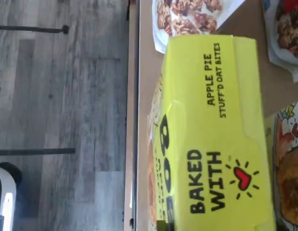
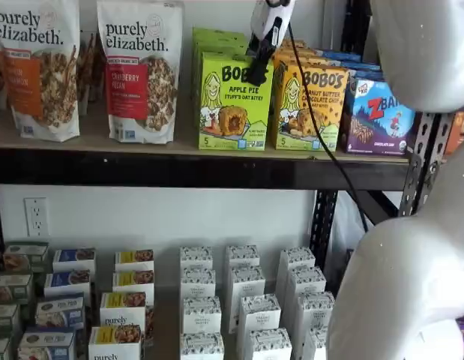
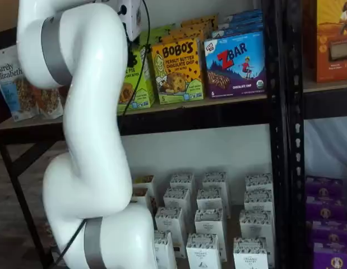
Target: Pick the green box on the top shelf, the fourth from the left
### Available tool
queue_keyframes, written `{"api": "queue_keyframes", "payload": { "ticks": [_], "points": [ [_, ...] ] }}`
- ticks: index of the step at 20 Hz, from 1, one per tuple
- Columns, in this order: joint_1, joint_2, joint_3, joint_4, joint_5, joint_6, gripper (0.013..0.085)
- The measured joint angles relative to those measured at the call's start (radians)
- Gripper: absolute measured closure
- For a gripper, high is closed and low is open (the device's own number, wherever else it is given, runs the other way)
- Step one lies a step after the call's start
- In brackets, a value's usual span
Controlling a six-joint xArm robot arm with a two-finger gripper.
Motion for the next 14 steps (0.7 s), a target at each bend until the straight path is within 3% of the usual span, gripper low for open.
{"api": "queue_keyframes", "payload": {
  "ticks": [4, 11, 14],
  "points": [
    [-0.004, -0.009, 0.012, 0.002, -0.010, -0.004, 0.0530],
    [-0.008, -0.016, 0.019, 0.006, -0.013, -0.008, 0.0690],
    [-0.008, -0.014, 0.016, 0.005, -0.009, -0.008, 0.0690]
  ]
}}
